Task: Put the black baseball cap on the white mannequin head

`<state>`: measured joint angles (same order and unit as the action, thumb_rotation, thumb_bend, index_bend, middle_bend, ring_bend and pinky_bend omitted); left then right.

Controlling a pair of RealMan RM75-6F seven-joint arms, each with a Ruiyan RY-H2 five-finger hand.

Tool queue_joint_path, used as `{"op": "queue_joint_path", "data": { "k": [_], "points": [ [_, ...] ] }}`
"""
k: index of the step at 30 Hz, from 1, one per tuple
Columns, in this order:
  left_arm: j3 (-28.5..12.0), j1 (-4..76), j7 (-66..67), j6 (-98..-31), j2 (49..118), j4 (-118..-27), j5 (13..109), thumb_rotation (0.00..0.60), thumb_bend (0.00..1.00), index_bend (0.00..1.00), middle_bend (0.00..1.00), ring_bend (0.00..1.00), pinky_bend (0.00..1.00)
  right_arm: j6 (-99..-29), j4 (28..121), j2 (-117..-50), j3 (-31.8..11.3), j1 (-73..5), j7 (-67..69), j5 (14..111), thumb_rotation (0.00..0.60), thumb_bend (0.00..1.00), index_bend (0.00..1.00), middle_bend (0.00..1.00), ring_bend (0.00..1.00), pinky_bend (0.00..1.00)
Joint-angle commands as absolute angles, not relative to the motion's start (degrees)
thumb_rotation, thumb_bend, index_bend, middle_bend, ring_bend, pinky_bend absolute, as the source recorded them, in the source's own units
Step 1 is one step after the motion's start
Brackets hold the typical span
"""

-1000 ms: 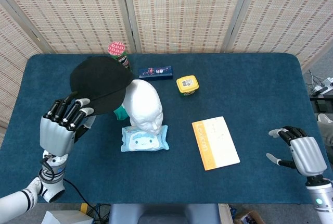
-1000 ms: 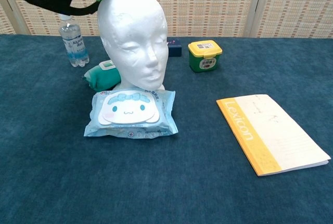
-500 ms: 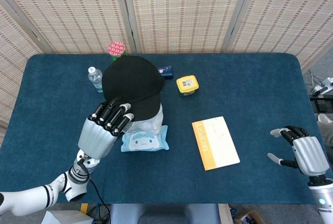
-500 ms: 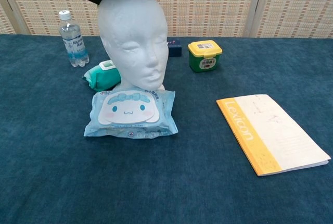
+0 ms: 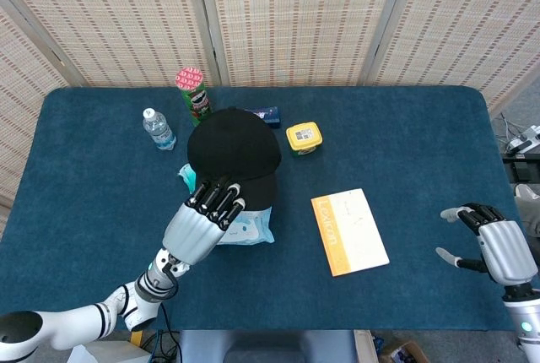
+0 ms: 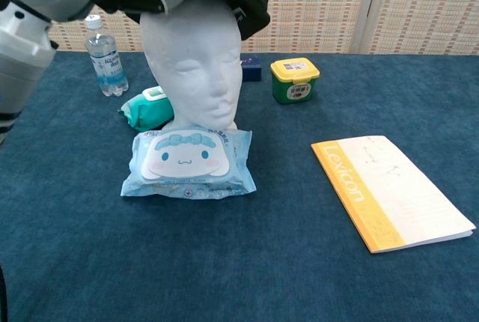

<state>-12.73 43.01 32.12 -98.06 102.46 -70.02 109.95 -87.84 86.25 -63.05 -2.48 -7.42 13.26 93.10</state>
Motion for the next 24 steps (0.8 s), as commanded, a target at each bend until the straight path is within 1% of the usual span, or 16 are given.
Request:
{"op": "queue_joint_path", "data": {
  "k": [1, 6, 12, 20, 24],
  "points": [
    [-11.53, 42.08, 32.65, -97.99, 103.17, -69.32, 109.98, 0.6, 0.45, 0.8, 0.5, 0.33, 0.53, -87.79, 86.28, -63.06, -2.45, -7.42, 13.13, 93.08, 0.6, 0.05, 0.38, 0.45, 0.31, 0.32],
    [-9.18, 40.17, 33.96, -97.46, 104.07, -68.59, 109.88, 0.6, 0.44, 0.78, 0.5, 0.33, 0.53, -87.79, 86.38, -63.1, -2.46, -7.4, 12.86, 93.04, 0.6, 0.05, 0.38, 0.45, 0.31, 0.32],
    [-6.81, 36.15, 40.64, -94.81, 103.84, -72.19, 107.18, 0.6, 0.44, 0.67, 0.45, 0.3, 0.53, -87.67, 86.44, -63.08, -2.53, -7.43, 12.75, 92.86, 0.6, 0.05, 0.38, 0.45, 0.31, 0.32],
    [-4.93, 32.76, 44.0, -94.61, 103.17, -75.38, 107.14, 0.6, 0.43, 0.46, 0.4, 0.28, 0.53, -87.58, 86.58, -63.16, -2.49, -7.43, 12.17, 92.87, 0.6, 0.05, 0.38, 0.45, 0.31, 0.32],
    [-4.86, 31.63, 44.25, -94.97, 102.93, -76.0, 107.2, 0.6, 0.35, 0.34, 0.38, 0.28, 0.53, -87.58, 86.63, -63.22, -2.48, -7.44, 11.9, 92.92, 0.6, 0.05, 0.38, 0.45, 0.31, 0.32]
  ]
}}
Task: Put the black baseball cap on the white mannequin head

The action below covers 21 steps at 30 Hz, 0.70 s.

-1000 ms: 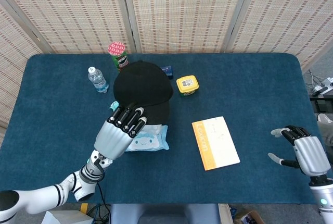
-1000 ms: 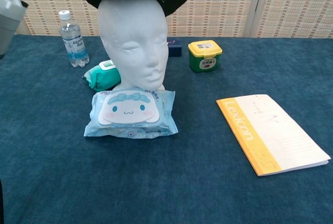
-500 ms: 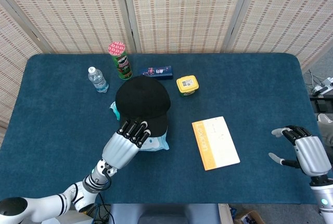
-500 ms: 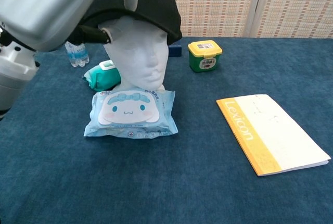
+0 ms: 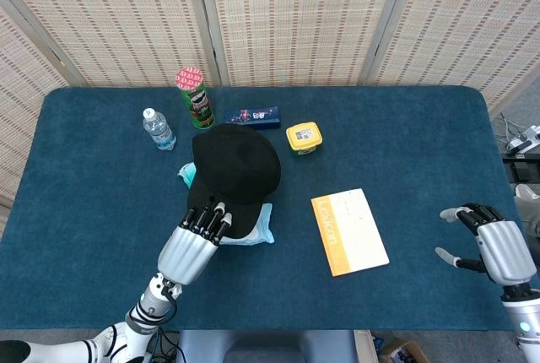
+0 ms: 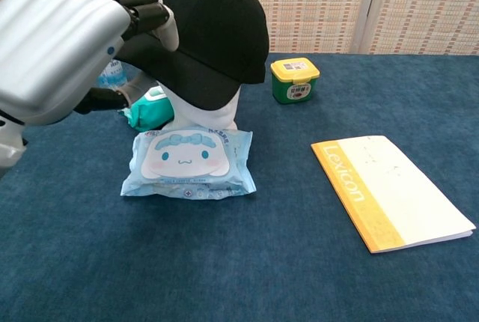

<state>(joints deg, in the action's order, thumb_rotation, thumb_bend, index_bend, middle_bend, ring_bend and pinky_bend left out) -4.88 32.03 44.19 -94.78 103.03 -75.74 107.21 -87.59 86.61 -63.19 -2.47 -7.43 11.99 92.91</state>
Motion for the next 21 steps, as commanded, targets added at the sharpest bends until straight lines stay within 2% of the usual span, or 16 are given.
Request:
{"op": "queue_joint_path", "data": {
  "k": [1, 6, 13, 21],
  "points": [
    [-4.92, 31.37, 44.22, -95.07, 102.9, -76.17, 107.14, 0.6, 0.33, 0.31, 0.38, 0.27, 0.53, -87.55, 86.64, -63.23, -2.48, -7.45, 11.82, 92.9, 0.6, 0.05, 0.38, 0.45, 0.31, 0.32],
    [-5.1, 30.02, 43.83, -95.44, 102.48, -76.63, 106.61, 0.6, 0.26, 0.2, 0.36, 0.26, 0.53, -87.3, 86.79, -63.26, -2.48, -7.51, 11.31, 92.76, 0.6, 0.05, 0.38, 0.45, 0.31, 0.32],
    [-5.32, 27.61, 44.74, -95.07, 101.07, -78.05, 104.73, 0.6, 0.09, 0.01, 0.29, 0.22, 0.5, -87.19, 86.93, -63.33, -2.51, -7.53, 10.77, 92.68, 0.6, 0.05, 0.38, 0.45, 0.31, 0.32],
    [-5.21, 24.15, 40.54, -98.09, 97.85, -78.41, 103.91, 0.6, 0.05, 0.0, 0.22, 0.21, 0.49, -87.19, 87.08, -63.49, -2.5, -7.51, 10.07, 92.68, 0.6, 0.05, 0.38, 0.45, 0.31, 0.32]
  ]
}}
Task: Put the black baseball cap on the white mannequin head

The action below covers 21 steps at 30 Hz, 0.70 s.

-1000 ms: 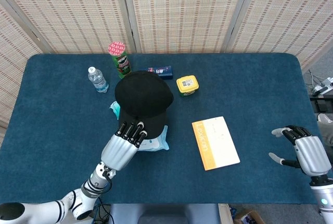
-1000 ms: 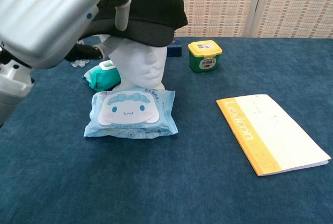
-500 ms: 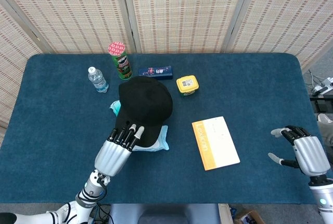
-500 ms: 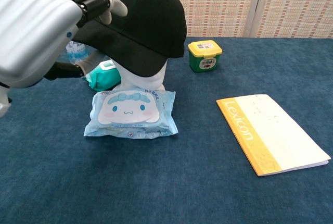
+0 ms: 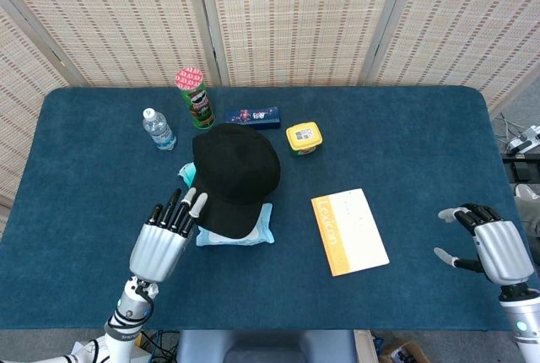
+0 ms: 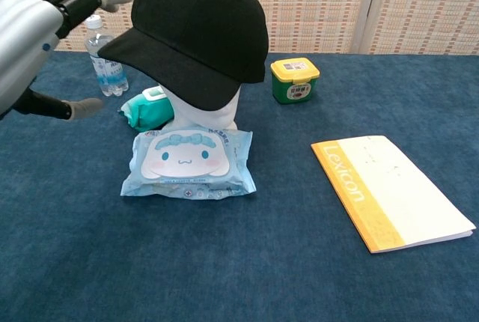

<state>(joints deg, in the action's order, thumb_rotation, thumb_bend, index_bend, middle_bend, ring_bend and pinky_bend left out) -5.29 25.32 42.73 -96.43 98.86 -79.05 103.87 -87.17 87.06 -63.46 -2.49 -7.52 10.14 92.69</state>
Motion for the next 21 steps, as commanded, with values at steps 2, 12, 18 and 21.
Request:
{"op": "queue_joint_path", "data": {
  "k": [2, 12, 18, 21],
  "points": [
    [-5.11, 22.93, 37.3, -100.4, 97.33, -76.92, 104.1, 0.6, 0.05, 0.02, 0.22, 0.21, 0.49, -87.23, 87.11, -63.53, -2.53, -7.49, 9.98, 92.65, 0.6, 0.05, 0.38, 0.45, 0.31, 0.32],
    [-4.01, 15.89, 19.64, -108.62, 94.67, -67.07, 100.95, 0.6, 0.05, 0.35, 0.27, 0.24, 0.49, -87.09, 87.36, -63.94, -2.61, -7.47, 8.33, 92.39, 0.6, 0.05, 0.38, 0.45, 0.31, 0.32],
    [1.43, 13.66, 12.46, -102.51, 86.38, -67.05, 100.13, 0.6, 0.05, 0.42, 0.37, 0.27, 0.49, -86.73, 87.64, -64.33, -2.69, -7.53, 6.57, 92.04, 0.6, 0.05, 0.38, 0.45, 0.31, 0.32],
    [1.83, 12.44, 12.48, -99.86, 83.12, -71.53, 97.54, 0.6, 0.05, 0.46, 0.45, 0.34, 0.5, -86.62, 87.76, -64.54, -2.74, -7.54, 5.73, 91.89, 0.6, 0.05, 0.38, 0.45, 0.31, 0.32]
  ]
}}
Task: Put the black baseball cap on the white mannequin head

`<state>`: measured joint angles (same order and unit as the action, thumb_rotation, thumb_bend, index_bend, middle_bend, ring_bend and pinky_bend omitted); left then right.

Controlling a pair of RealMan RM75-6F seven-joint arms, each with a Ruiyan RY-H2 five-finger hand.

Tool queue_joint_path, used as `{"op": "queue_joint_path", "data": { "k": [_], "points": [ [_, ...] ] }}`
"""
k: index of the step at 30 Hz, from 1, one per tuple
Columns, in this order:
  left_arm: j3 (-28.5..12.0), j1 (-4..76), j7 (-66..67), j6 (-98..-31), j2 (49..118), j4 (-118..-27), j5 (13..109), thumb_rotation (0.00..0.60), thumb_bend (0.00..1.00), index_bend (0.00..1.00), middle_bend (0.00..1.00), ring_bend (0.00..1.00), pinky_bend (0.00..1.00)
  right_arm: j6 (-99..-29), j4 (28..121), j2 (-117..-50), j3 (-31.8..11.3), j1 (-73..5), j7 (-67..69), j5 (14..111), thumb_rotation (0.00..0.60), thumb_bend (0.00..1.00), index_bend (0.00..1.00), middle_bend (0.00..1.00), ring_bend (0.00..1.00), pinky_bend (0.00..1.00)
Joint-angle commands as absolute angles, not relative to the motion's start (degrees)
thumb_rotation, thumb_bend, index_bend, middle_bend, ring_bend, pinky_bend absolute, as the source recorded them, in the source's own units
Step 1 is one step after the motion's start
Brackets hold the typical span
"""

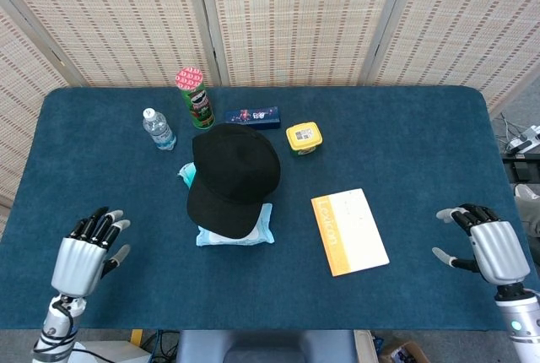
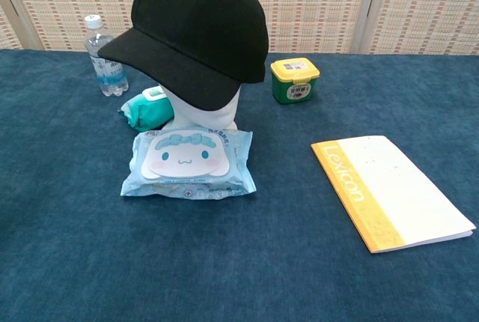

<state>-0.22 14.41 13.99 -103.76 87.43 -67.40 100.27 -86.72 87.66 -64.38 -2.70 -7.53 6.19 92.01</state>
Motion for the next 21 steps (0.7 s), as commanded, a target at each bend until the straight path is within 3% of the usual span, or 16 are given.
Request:
{"op": "queue_joint_path", "data": {
  "k": [1, 11, 21],
  "points": [
    [1.9, 12.08, 11.92, -99.83, 82.48, -72.29, 97.36, 0.6, 0.05, 0.46, 0.47, 0.35, 0.51, -86.55, 87.81, -64.64, -2.79, -7.56, 5.39, 91.76, 0.6, 0.05, 0.38, 0.45, 0.31, 0.32],
    [2.94, 9.62, 3.48, -100.08, 79.21, -74.92, 97.3, 0.6, 0.05, 0.46, 0.48, 0.35, 0.51, -85.71, 88.2, -65.46, -3.1, -7.83, 2.57, 90.9, 0.6, 0.05, 0.38, 0.45, 0.31, 0.32],
    [1.06, 8.89, 2.34, -97.49, 76.72, -76.39, 94.2, 0.6, 0.05, 0.46, 0.48, 0.35, 0.51, -84.54, 88.39, -65.62, -3.39, -8.3, 1.99, 90.01, 0.6, 0.05, 0.38, 0.45, 0.31, 0.32]
  ]
}}
